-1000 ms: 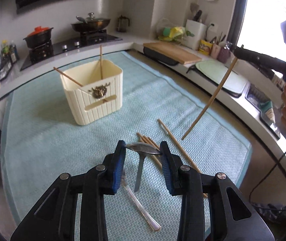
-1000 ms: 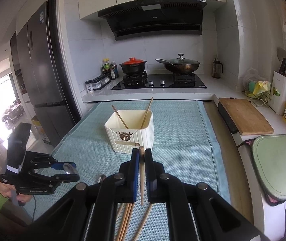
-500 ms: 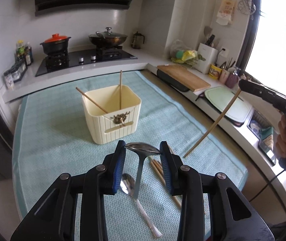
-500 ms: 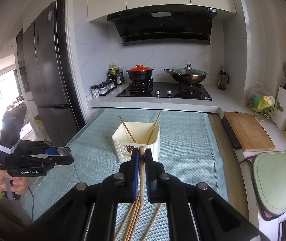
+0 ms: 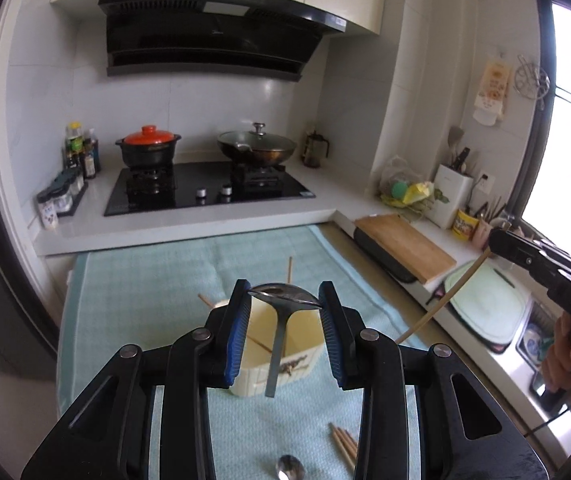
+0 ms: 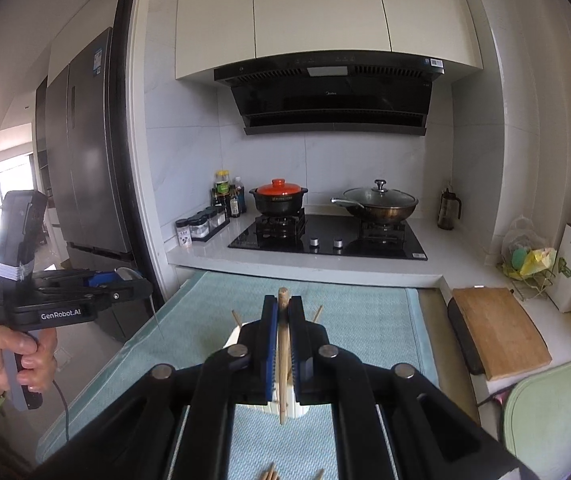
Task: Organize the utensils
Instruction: 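Drop the spoon into the cream caddy with the left gripper while the right gripper drops its chopstick in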
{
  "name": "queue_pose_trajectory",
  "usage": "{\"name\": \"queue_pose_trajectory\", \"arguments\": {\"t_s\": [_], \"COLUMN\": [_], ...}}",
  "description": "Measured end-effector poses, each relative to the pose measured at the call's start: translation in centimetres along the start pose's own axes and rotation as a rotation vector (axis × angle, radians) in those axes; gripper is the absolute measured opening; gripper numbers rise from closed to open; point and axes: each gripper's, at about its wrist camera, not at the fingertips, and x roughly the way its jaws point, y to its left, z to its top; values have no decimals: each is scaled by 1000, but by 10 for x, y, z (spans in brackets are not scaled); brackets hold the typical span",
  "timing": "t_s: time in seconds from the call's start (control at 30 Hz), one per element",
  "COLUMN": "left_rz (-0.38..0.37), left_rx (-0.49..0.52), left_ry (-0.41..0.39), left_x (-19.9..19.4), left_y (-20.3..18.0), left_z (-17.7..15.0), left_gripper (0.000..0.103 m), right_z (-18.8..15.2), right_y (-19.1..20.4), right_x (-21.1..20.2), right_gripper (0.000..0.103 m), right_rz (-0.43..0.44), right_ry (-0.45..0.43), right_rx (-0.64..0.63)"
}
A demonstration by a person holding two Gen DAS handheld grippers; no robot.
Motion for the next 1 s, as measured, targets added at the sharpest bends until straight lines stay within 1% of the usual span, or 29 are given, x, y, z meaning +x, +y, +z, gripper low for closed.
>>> {"name": "queue_pose_trajectory", "arguments": {"t_s": [0.13,0.2,0.27,0.37,0.47,0.53,0.63,0.73,0.83,0.9,0.93,0.97,1.0], "left_rz": [19,24,27,35,46,52,59,67,82,94,102,109,116], "left_rx": [-49,-72,-88,-98,-90,-92,-102,-109,-121,-126,-128,-129,-130], "left_ry": [-12,-7,15,70,137,172,208,229,243,232,219,200,181], "left_x": [36,56,79,113,142,157,175,186,192,191,186,183,176], "left_y": [17,25,32,39,44,48,55,60,65,68,69,71,72], "left_z": [13,13,11,-2,-20,-30,-41,-46,-47,-45,-44,-42,-40], "left_gripper": [34,34,34,34,34,34,34,35,36,45,59,69,72], "right_z": [18,21,18,7,-11,-23,-39,-47,-46,-42,-39,-36,-31], "right_y": [-1,-1,0,2,3,4,0,-4,-8,-10,-11,-11,-10], "right_x": [36,58,82,126,170,200,234,260,272,275,274,271,269], "right_gripper": [6,6,6,6,6,6,6,6,7,7,7,9,18], "right_rz": [8,19,27,48,75,86,103,116,101,103,98,94,90], "right_ry": [-38,-39,-25,53,170,250,324,363,351,342,331,318,302], "right_rx": [-3,0,-7,-10,6,6,29,58,84,98,100,100,98]}}
